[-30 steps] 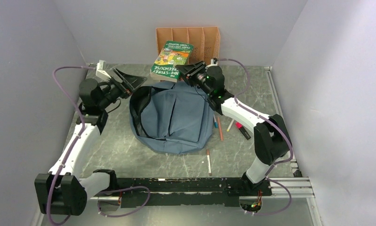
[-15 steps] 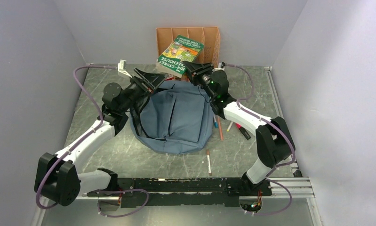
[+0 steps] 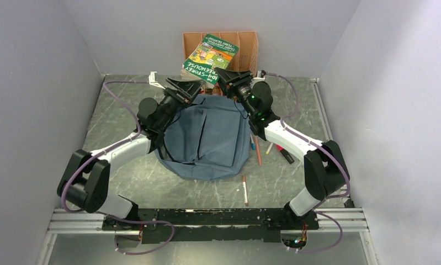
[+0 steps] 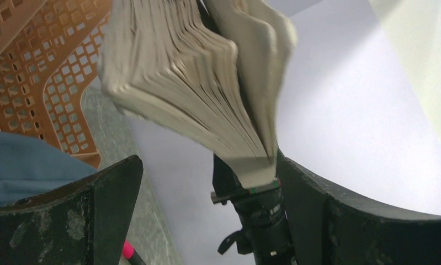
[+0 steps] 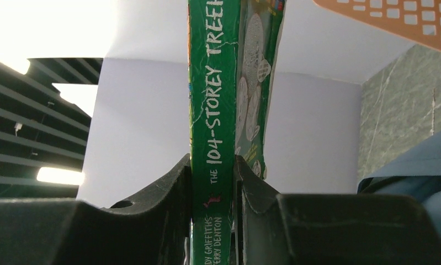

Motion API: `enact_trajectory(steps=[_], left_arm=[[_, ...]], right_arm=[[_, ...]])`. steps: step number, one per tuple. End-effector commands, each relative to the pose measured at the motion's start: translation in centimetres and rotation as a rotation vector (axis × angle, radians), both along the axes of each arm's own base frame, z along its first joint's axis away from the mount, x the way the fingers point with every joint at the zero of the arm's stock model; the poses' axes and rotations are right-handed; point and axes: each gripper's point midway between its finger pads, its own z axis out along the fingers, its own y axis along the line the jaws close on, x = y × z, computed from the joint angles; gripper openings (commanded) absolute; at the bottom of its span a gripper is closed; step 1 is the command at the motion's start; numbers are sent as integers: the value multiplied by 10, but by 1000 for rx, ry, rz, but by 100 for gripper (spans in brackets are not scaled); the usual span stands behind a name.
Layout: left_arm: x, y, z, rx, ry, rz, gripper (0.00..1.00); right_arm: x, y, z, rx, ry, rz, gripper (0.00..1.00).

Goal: Pack the student bag
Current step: Pick up the book from the center of the board.

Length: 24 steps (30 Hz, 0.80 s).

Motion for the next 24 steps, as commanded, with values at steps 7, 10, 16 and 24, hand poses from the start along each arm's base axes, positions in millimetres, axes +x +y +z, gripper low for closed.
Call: enact_trajectory(steps=[7, 10, 16, 24], left_arm=[[15, -4, 60, -182, -158, 30, 97], [18, -9, 67, -194, -172, 19, 97], [17, -13, 71, -197, -184, -3, 74], [15, -14, 57, -71, -165, 23, 16]], right_arm=[[-29, -9, 58, 74, -135, 31, 0], [-29, -7, 55, 63, -132, 40, 0], [-25, -8, 42, -5, -128, 8, 0], [-30, 2, 30, -132, -181, 51, 0]])
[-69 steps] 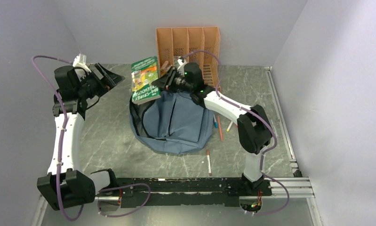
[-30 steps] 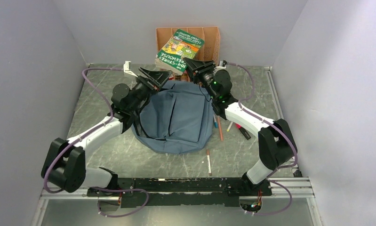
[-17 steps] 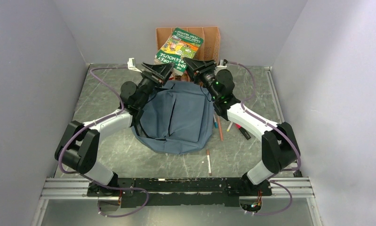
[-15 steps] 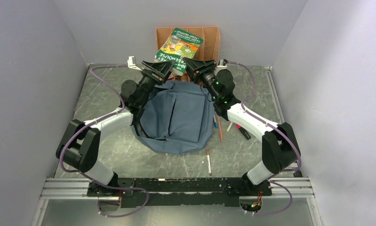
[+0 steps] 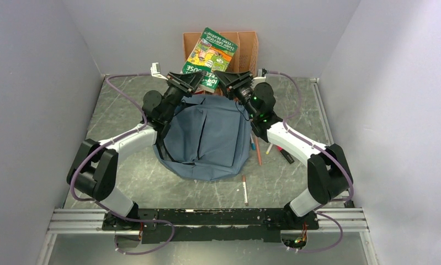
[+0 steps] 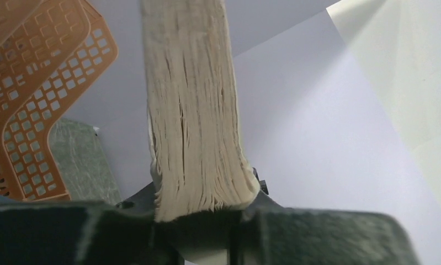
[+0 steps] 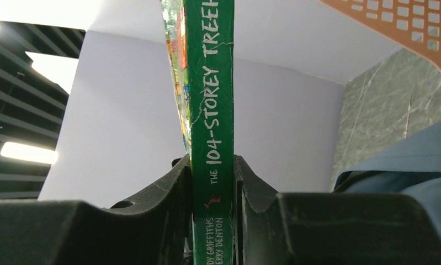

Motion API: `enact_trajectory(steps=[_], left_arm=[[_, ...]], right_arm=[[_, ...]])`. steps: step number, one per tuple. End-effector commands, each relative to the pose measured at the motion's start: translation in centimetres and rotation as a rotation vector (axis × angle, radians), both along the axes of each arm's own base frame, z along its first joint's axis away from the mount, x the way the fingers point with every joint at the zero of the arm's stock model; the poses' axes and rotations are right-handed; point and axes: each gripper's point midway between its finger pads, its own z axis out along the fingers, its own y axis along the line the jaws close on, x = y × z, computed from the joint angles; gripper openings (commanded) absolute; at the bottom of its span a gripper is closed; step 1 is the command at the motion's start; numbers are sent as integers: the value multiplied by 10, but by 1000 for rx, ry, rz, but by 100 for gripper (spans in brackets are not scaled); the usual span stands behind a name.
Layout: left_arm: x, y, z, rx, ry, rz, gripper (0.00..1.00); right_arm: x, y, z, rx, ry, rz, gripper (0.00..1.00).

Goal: Pack the student bag
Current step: Pick up the book from the center of the board.

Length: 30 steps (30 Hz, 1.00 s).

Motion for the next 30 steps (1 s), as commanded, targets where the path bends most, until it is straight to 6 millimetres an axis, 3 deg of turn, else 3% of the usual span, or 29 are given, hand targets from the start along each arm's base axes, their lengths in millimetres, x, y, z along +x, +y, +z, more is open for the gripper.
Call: enact_trajectory(steps=[1, 4, 8, 10, 18, 23, 30], left_arm=[[-15, -1, 25, 42, -101, 2, 9], [-17, -3, 28, 71, -129, -21, 5], [-19, 0, 27, 118, -158, -57, 5], [-22, 3, 28, 122, -183, -93, 5], [-43, 6, 34, 115, -300, -268, 5], [-46, 0, 27, 164, -304, -324, 5], [-55, -5, 19, 213, -316, -385, 5]], right_arm=[[-17, 2, 28, -36, -129, 42, 2], [-26, 4, 28, -56, -185, 81, 27], [-29, -6, 25, -157, -225, 42, 69], [-26, -12, 24, -208, -237, 13, 79], [-13, -29, 13, -263, -266, 52, 85], [-11, -33, 21, -257, -355, 113, 84], [-5, -27, 18, -218, -407, 232, 73]])
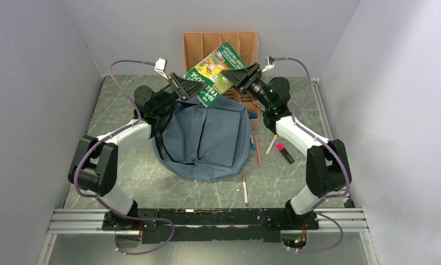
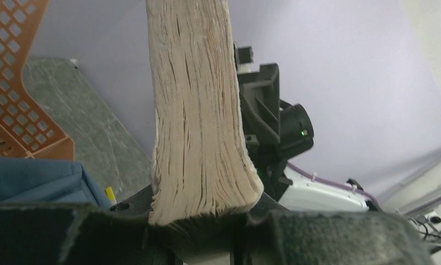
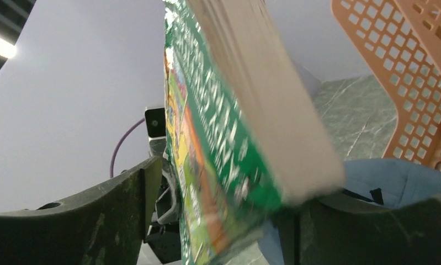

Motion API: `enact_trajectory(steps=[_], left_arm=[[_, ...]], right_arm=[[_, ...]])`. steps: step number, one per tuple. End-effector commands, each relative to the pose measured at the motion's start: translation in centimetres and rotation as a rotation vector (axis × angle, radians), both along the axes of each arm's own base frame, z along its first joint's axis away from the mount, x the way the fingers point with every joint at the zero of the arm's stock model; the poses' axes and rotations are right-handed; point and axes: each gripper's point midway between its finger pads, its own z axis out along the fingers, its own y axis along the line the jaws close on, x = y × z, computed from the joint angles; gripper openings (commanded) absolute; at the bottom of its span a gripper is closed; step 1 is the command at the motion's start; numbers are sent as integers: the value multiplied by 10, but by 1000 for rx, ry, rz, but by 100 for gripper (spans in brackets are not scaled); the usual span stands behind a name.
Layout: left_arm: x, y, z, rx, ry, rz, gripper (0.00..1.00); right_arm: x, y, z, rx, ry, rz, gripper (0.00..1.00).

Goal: Pack the student bag
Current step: Pick up the book from the center of the board.

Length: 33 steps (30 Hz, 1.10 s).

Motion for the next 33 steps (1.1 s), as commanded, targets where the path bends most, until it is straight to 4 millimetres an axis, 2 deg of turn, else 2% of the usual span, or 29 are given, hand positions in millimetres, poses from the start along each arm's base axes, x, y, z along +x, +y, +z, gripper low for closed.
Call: enact_trajectory(steps=[1, 3, 7, 8, 9, 11, 14, 16, 18, 24, 30, 33], left_arm=[[-28, -2, 40, -14, -192, -85, 5], [-31, -2, 38, -4, -197, -90, 5], [-30, 0, 35, 32, -205, -61, 5], [-29, 1, 35, 39, -203, -46, 5], [-28, 2, 36, 42, -206, -31, 11], [-26, 5, 40, 39, -215, -1, 27], [-27, 8, 47, 16, -224, 23, 56], [-28, 6, 49, 7, -223, 27, 68], [-29, 2, 49, 4, -220, 25, 75], [-32, -5, 45, -4, -203, 25, 76], [-38, -8, 48, -43, -198, -9, 61], [-38, -7, 48, -49, -199, -3, 59]], right_arm=[[-10, 5, 23, 41, -113, 114, 70], [-11, 4, 27, 71, -134, 134, 55], [-14, 2, 32, 127, -166, 149, 12], [-13, 1, 32, 129, -162, 142, 5], [-11, 1, 32, 131, -155, 133, 0], [-12, -3, 37, 151, -154, 103, 0], [-15, -12, 41, 190, -156, 36, 0], [-17, -12, 44, 202, -164, -2, 0], [-19, -12, 49, 212, -177, -29, 0], [-26, -5, 61, 271, -192, -42, 0], [-28, 0, 64, 286, -220, -80, 0], [-30, 0, 63, 279, -232, -92, 0]])
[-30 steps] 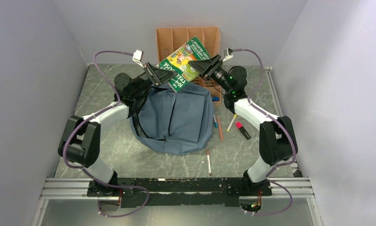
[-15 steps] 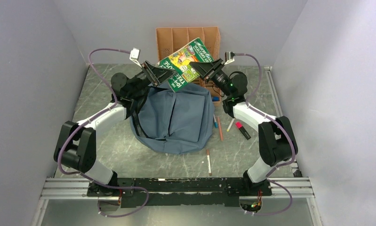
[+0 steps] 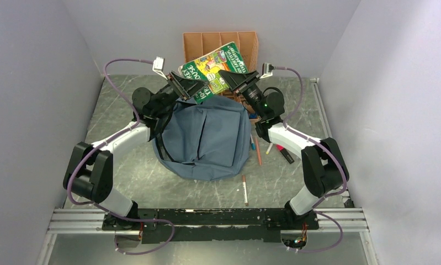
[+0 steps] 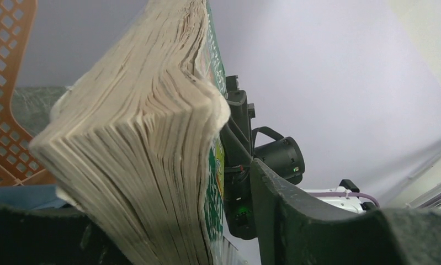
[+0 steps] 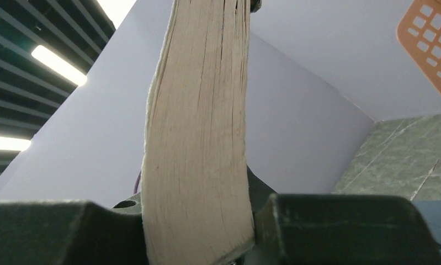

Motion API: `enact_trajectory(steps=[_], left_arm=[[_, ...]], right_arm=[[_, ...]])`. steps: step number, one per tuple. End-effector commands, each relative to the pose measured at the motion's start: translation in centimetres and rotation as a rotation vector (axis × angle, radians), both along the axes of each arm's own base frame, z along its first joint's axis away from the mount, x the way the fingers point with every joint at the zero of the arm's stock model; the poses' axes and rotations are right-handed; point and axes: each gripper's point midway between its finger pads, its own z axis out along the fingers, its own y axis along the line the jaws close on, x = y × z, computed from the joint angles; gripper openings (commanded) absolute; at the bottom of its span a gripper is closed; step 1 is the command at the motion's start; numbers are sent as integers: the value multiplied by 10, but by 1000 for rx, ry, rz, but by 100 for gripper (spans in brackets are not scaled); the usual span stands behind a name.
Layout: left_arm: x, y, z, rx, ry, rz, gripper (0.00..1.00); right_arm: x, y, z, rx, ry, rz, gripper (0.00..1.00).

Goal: Pack the student bag
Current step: Pick up the book from the center of the board, then place the book in the student bag.

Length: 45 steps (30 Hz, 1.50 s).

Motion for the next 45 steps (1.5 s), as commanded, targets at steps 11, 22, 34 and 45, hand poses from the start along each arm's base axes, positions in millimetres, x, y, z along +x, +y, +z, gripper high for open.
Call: enact_trajectory(steps=[11, 22, 34, 45], left_arm=[[-19, -1, 22, -45, -88, -56, 14], [23, 76, 22, 63, -37, 170, 5], [51, 189, -13, 513, 154, 695, 5], [3, 307, -52, 778, 510, 1269, 5]], right_arm=[[-17, -6, 29, -22, -165, -56, 1], [21, -15, -32, -347, 49, -231, 55], [44, -14, -109, -823, 322, -358, 66], [-38, 140, -149, -914, 381, -90, 80]])
